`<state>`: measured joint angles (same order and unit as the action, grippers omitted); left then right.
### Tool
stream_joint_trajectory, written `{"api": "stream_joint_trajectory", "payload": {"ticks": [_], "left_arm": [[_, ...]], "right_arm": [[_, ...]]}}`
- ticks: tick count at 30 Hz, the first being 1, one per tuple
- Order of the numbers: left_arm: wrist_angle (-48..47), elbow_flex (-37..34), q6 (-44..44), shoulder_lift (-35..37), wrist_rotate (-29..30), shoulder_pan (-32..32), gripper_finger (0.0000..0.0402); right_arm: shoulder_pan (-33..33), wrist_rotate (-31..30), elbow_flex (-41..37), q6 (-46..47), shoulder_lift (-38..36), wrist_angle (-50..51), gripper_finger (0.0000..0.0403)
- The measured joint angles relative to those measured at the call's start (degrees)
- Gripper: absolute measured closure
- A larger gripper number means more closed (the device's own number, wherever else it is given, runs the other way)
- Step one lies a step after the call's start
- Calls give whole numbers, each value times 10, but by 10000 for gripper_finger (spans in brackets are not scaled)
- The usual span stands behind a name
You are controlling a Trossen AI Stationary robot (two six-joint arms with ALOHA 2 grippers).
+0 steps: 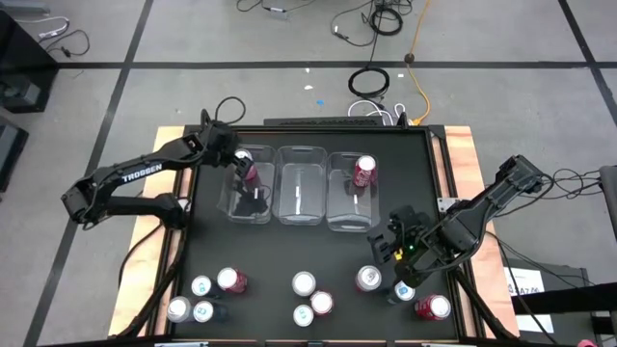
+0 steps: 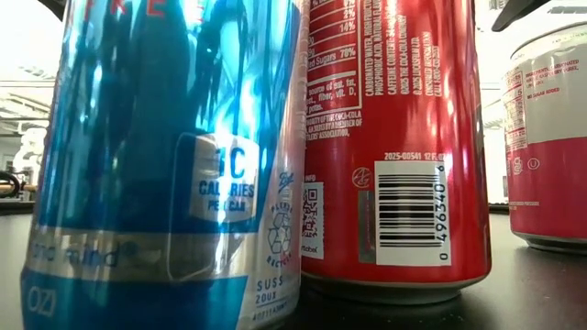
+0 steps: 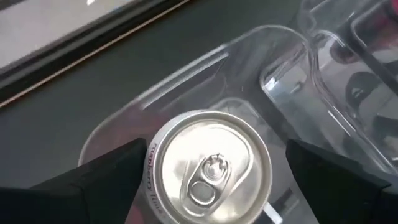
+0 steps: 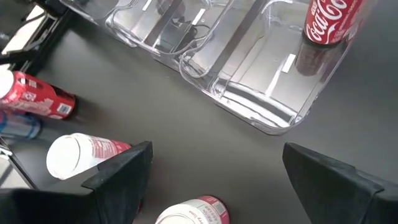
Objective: Sort soda cans
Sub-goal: Put the pink soda can into the left transparent bin, then put the blue soda can into the center transparent bin
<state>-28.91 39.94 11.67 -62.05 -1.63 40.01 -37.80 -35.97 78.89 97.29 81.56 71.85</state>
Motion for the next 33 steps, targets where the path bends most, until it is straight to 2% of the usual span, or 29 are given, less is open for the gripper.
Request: {"api": "stream_joint_trajectory", "payload": {"ticks": [5, 14, 17, 21, 24, 28, 33], "left_arm": [[-73, 39, 1, 1, -28, 0, 10], [-153, 131, 1, 2, -29, 0, 10], [-189, 166, 38, 1, -30, 0, 10], [-246, 206, 49, 11, -81, -6, 10], [-243, 217, 61, 33, -127, -32, 10], [-243, 218, 102, 70, -145, -84, 10], [-225, 218, 121, 109, -186, -206, 10]], "right_arm": [[0, 0, 0, -25, 0, 0, 50], [0, 0, 0, -52, 0, 0, 50], [0, 0, 0, -52, 0, 4, 50], [0, 32, 0, -49, 0, 2, 50], [0, 91, 0, -31, 0, 4, 50], [0, 144, 0, -30, 0, 1, 50], [-2, 184, 0, -38, 0, -10, 56]]}}
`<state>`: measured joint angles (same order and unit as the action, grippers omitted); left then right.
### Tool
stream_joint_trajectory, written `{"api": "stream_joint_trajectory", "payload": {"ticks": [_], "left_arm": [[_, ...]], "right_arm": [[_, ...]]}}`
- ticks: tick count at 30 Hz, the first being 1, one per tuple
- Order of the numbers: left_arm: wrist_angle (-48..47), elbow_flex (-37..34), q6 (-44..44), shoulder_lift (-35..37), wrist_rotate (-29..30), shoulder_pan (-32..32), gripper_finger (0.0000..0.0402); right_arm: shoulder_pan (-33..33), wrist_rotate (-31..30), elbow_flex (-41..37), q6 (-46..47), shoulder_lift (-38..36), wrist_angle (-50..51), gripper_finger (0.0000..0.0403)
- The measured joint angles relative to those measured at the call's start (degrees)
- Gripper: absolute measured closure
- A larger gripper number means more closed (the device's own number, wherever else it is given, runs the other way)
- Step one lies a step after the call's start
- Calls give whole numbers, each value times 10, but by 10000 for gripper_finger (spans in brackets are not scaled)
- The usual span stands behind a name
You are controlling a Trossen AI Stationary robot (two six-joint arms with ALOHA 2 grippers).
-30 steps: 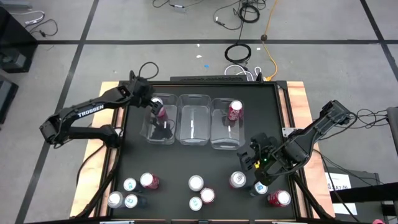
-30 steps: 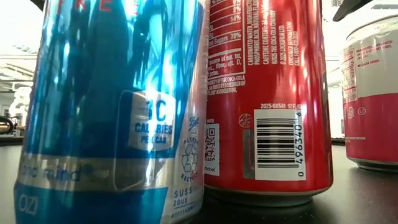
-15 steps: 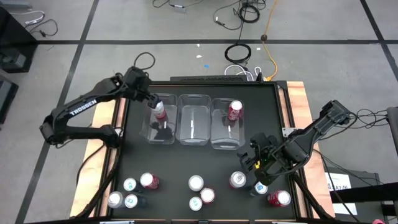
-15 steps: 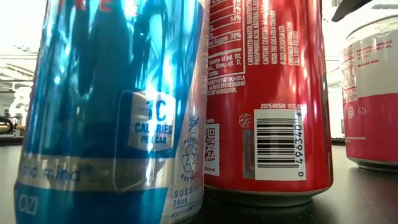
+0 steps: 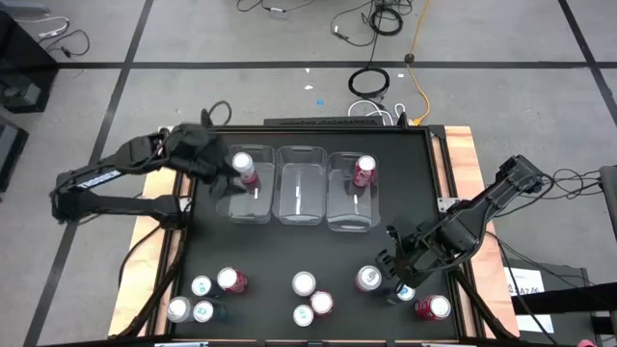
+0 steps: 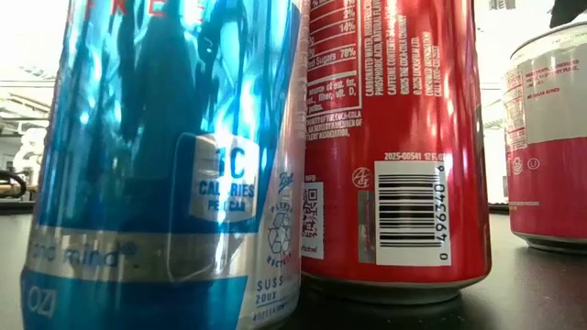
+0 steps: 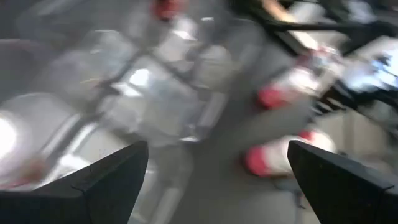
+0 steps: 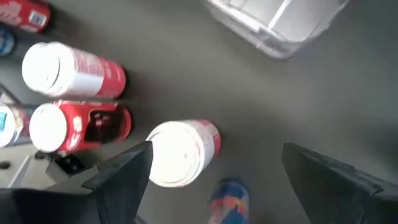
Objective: Sort soda cans
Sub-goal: Put the blue soda can into the center transparent bin
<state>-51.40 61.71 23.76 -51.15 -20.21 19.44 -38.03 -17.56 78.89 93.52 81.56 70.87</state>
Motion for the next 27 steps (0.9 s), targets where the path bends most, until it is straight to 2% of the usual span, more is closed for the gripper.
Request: {"api": "stream_joint_trajectory", "payload": {"ticks": [2, 6, 10, 12, 16, 23, 27], "left_arm": [[29, 0, 29, 6, 12, -61, 10], [82, 0, 70, -5, 91, -180, 10], [84, 0, 89, -46, 170, -276, 10], [85, 0, 89, -68, 178, -309, 10], [85, 0, 84, -110, 179, -350, 10], [85, 0, 88, -167, 179, -377, 10], [85, 0, 89, -190, 176, -388, 10]], "right_arm": [[-5, 3, 2, -3, 0, 1, 63], [-15, 4, 18, -12, 0, 1, 77], [-27, 0, 37, -21, 2, 1, 92], [-33, 1, 47, -30, 7, 3, 100], [-35, 41, 58, -54, 20, 10, 105], [-36, 133, 58, -77, 41, 58, 106], [-43, 148, 58, -77, 52, 59, 106]]}}
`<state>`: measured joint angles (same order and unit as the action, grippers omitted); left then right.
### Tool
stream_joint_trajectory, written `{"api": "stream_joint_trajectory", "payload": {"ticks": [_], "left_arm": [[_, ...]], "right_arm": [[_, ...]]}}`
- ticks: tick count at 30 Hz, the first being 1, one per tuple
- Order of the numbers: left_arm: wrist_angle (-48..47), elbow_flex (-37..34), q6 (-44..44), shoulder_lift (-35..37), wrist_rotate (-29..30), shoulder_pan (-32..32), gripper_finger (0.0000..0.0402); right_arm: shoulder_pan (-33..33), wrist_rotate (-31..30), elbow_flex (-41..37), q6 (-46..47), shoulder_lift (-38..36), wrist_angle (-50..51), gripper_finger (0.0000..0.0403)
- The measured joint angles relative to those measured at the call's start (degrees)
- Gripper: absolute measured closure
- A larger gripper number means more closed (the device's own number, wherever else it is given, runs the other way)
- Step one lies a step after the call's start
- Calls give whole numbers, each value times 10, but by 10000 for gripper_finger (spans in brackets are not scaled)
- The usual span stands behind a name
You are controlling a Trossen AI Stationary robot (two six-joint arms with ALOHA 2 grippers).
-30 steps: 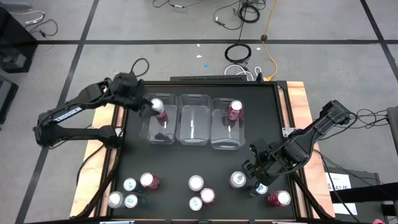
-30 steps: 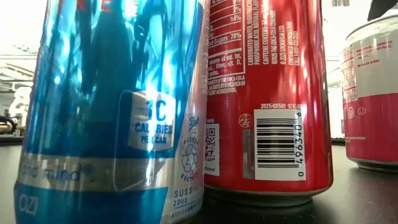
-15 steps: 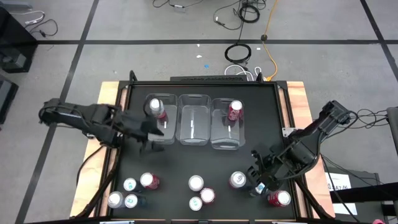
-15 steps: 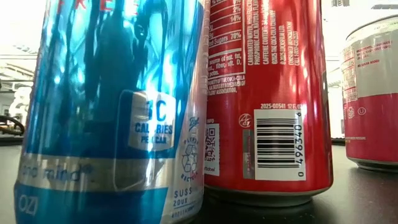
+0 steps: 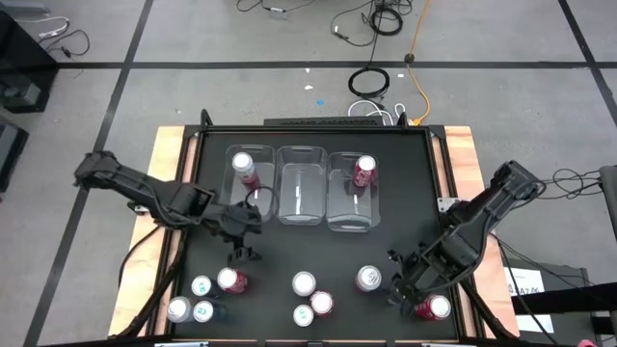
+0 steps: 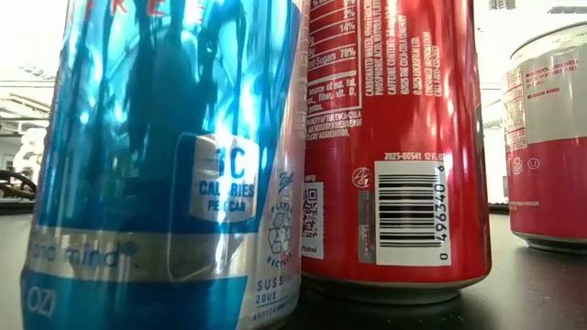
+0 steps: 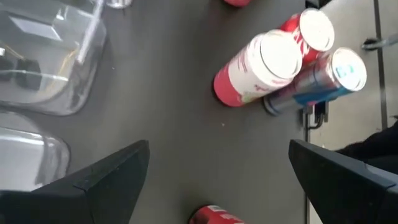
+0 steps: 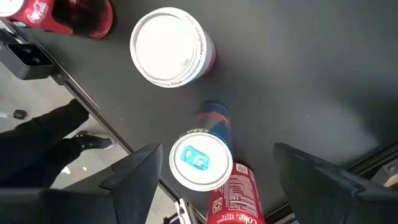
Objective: Sort soda cans
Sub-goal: Put the blue soda can into the center transparent bin
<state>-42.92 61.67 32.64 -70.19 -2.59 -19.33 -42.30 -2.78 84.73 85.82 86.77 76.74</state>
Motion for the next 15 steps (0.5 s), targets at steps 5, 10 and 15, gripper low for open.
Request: {"api": "stream_joint_trajectory", "payload": {"ticks": [5, 10, 15], "left_arm": [[0, 0, 1, -15, -2, -11, 10], [6, 0, 1, -17, -3, -15, 10], [5, 0, 1, -17, -3, -15, 10]], "right_arm": [[-6, -3, 0, 5, 3, -4, 106], [-6, -5, 0, 18, 3, -16, 106], [-10, -19, 0, -12, 3, -27, 105]]}}
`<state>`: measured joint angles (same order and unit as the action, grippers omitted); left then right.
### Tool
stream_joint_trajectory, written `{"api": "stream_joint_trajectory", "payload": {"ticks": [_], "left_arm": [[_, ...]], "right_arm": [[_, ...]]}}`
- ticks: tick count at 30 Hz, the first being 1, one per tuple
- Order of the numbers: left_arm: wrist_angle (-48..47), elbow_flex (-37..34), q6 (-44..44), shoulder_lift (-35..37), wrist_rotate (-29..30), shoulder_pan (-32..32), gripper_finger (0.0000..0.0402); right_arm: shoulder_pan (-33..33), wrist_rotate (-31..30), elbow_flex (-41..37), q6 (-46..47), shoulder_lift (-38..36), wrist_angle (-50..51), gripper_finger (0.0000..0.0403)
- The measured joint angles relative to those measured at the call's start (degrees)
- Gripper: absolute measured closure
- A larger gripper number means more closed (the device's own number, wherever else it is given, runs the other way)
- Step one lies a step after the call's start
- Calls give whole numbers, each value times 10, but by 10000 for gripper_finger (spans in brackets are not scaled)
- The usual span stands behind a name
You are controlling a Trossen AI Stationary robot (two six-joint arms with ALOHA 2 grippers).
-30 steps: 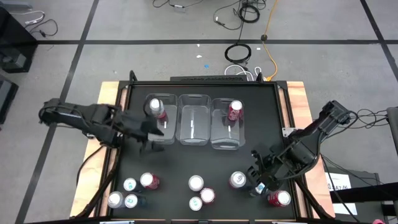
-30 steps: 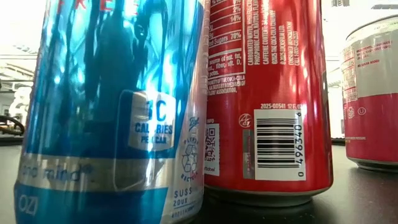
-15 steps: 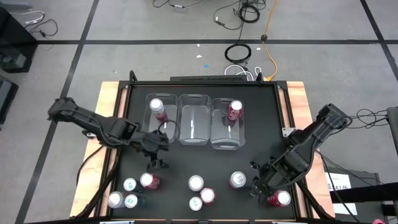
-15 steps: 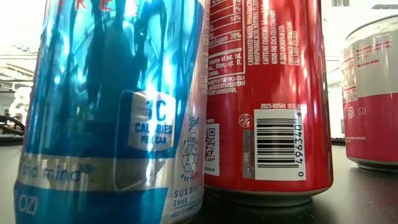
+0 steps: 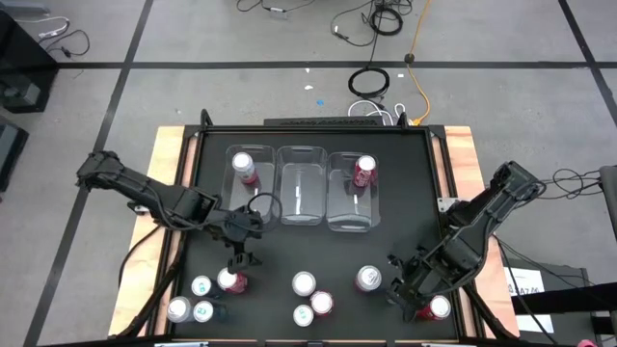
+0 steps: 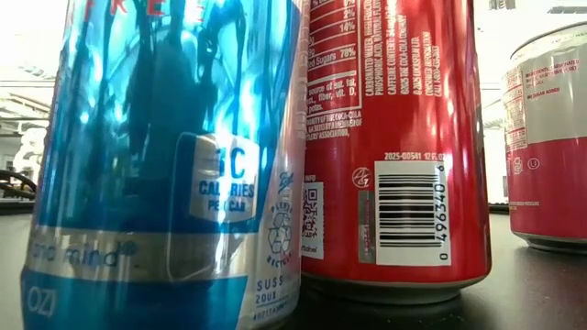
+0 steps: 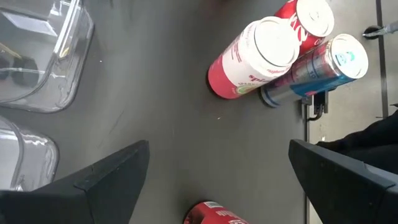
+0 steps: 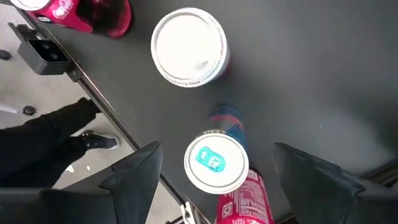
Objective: Sort soda cans
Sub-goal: Put the blue soda can into the center transparent bin
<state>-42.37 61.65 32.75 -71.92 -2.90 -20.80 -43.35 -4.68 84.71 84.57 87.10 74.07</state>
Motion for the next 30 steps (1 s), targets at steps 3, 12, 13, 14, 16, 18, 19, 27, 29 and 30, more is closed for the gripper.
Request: {"api": "stream_joint_trajectory", "payload": {"ticks": [3, 12, 13, 14, 16, 18, 19, 27, 29, 30], "left_arm": [[0, 0, 0, 0, 0, 0, 10], [0, 0, 0, 0, 0, 0, 10], [0, 0, 0, 0, 0, 0, 10], [0, 0, 0, 0, 0, 0, 10], [-1, 0, 1, 0, 0, 0, 10], [-1, 0, 2, 0, 0, 0, 10], [-1, 0, 2, 0, 0, 0, 10], [-1, 0, 1, 0, 0, 0, 10], [-1, 0, 1, 0, 0, 0, 10], [0, 0, 1, 0, 0, 0, 10]], "right_arm": [[0, -13, 0, -2, 0, -2, 105], [0, -14, 0, 2, 0, -2, 105], [0, -14, 0, -11, 0, -4, 105], [-2, -16, 0, -15, 0, -7, 105], [-6, -29, 0, -18, 0, -12, 105], [-7, -44, 0, -27, 0, -13, 105], [-7, -45, 0, -32, 0, -14, 105], [-5, -44, 0, -64, 0, -21, 105], [-5, -44, 0, -64, 0, -21, 105], [-5, -44, 0, -64, 0, -21, 105]]}}
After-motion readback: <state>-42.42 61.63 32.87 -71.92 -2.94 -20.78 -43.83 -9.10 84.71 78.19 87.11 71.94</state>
